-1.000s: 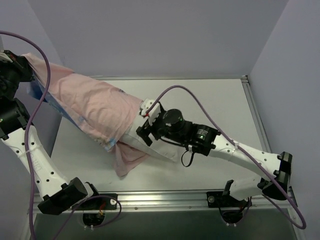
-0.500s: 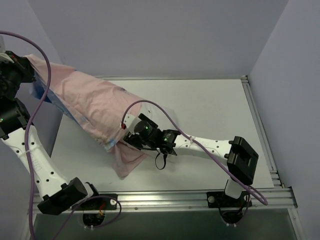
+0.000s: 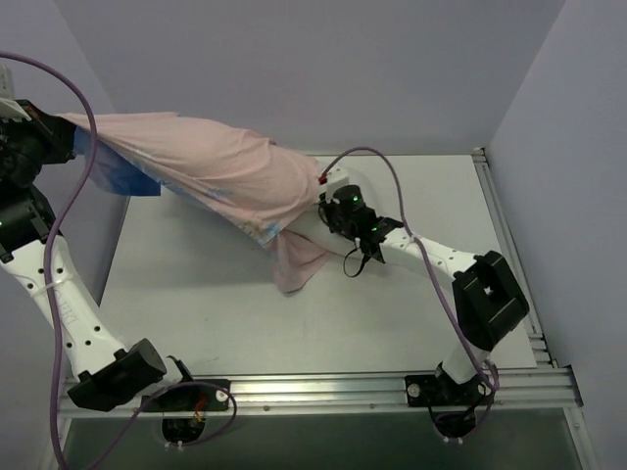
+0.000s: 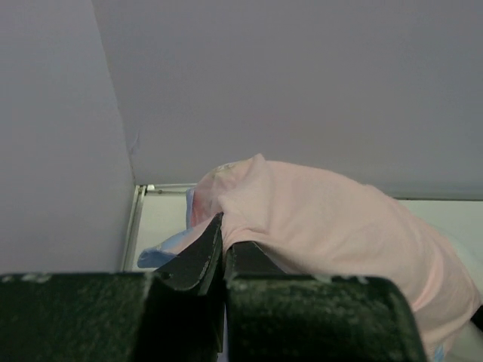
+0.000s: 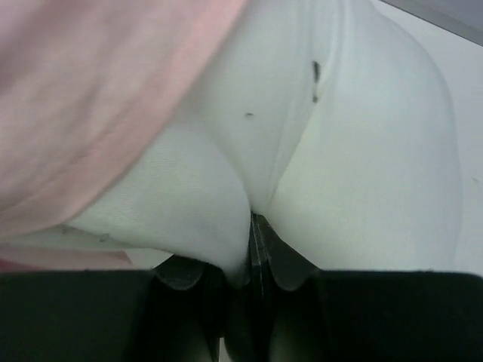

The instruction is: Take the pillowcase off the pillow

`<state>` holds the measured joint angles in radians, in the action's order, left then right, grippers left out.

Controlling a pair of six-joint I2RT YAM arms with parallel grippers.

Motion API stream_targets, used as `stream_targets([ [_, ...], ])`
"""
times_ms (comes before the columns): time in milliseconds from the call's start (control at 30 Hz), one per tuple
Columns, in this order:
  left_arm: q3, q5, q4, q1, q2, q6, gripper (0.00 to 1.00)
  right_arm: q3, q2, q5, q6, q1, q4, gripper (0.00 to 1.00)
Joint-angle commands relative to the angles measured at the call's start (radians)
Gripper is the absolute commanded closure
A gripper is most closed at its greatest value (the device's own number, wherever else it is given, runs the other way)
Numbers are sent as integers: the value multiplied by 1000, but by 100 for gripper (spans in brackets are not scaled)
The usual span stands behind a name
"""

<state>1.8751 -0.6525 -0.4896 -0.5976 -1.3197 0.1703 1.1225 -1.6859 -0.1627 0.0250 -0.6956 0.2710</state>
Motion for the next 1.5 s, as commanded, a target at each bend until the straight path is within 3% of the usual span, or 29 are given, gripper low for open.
stream_targets([
  [0, 143, 131, 99, -36, -18, 4, 98, -93, 14, -97, -112, 266, -243, 100],
  [33, 165, 139, 88, -39, -24, 6, 98, -93, 3, -103, -128, 351, -263, 100],
  [267, 315, 229, 36, -67, -61, 1, 98, -104, -57, -101, -195, 648, -283, 100],
  [567, 361, 307, 61, -198, -95, -8, 98, -102, -2, -81, -218, 838, -253, 100],
  [633, 335, 289, 75, -202, -89, -14, 98, -95, 35, -72, -218, 838, -262, 100],
  [733, 181, 98, 182, -194, -38, 44, 98, -87, 104, 8, -224, 817, -268, 100],
  [800, 24, 27, 221, -115, 12, 8, 98, -79, 147, 40, -237, 785, -309, 100],
  [900, -175, 45, 85, 86, 71, -205, 98, -78, 221, 17, -221, 667, -380, 100],
  [1033, -407, -113, -38, 133, 131, -302, 98, -169, 334, 98, -276, 549, -417, 100],
  [1133, -499, -93, -237, 144, 158, -469, 96, -211, 370, 124, -321, 409, -429, 100],
  [1167, -517, -81, -271, 145, 166, -509, 93, -211, 370, 127, -327, 333, -446, 100],
  [1233, -571, -49, -326, 150, 165, -604, 72, -205, 355, 147, -356, 271, -457, 100],
  [1267, -583, -11, -343, 154, 151, -638, 56, -204, 347, 202, -365, 236, -452, 100],
  [1300, -591, 10, -357, 165, 140, -669, 23, -201, 336, 218, -376, 170, -447, 100],
  [1333, -587, 22, -388, 185, 129, -713, 2, -198, 315, 233, -393, 141, -437, 100],
  [1367, -576, 10, -405, 194, 116, -729, 6, -196, 305, 248, -399, 115, -434, 100],
  [1467, -510, -76, -414, 241, 140, -714, 6, -202, 288, 270, -418, 45, -411, 100],
])
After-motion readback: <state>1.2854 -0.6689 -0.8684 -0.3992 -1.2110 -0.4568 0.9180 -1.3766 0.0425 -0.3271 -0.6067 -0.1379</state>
